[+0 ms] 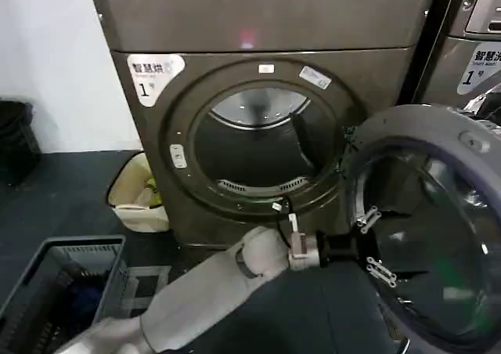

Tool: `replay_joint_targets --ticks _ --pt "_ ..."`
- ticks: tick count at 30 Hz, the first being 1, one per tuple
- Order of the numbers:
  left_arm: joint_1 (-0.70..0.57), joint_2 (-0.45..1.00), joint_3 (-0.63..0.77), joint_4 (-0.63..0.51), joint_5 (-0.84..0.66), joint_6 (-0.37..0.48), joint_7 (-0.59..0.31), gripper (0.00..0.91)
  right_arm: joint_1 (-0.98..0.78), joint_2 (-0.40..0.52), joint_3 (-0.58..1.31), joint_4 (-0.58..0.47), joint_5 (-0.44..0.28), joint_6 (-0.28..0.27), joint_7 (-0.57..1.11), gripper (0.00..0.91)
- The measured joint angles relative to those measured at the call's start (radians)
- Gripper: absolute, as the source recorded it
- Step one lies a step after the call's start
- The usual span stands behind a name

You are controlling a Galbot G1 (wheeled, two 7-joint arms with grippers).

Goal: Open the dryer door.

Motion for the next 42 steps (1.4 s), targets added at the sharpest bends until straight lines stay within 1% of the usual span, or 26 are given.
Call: replay_joint_targets --ticks 4,7,11,18,21,27,32,37,42 --pt "-0.004 -0.026 0.000 0.027 0.008 -0.003 -0.006 0.907 -0.046 0.106 0.052 0.107 -0.106 -0.095 0.094 0.907" --pt "-0.011 -0.048 0.000 0.050 0.018 -0.006 -0.017 0.907 -0.071 0.179 0.082 0.187 -0.133 -0.154 0.124 0.907" --pt "-0.019 -0.080 0.000 0.085 0.036 -0.011 -0.031 0.907 -0.089 0.268 0.109 0.281 -0.149 -0.197 0.149 0.907" --pt "-0.033 -0.138 0.000 0.150 0.074 -0.019 -0.063 0.907 -0.111 0.405 0.148 0.397 -0.167 -0.218 0.175 0.907" --pt "-0.037 -0.164 0.003 0.177 0.079 -0.001 -0.096 0.907 -0.122 0.451 0.163 0.438 -0.167 -0.225 0.181 0.907" --pt "-0.040 -0.204 0.003 0.217 0.135 0.049 -0.171 0.907 -0.137 0.513 0.176 0.503 -0.167 -0.231 0.181 0.907" --pt "-0.039 -0.236 -0.002 0.226 0.141 0.130 -0.268 0.907 -0.135 0.541 0.177 0.533 -0.169 -0.232 0.181 0.907" --pt "-0.038 -0.255 -0.015 0.244 0.139 0.138 -0.324 0.907 -0.131 0.551 0.171 0.545 -0.170 -0.236 0.181 0.907" --pt "-0.035 -0.255 -0.022 0.257 0.139 0.137 -0.328 0.907 -0.131 0.552 0.170 0.554 -0.169 -0.239 0.181 0.907"
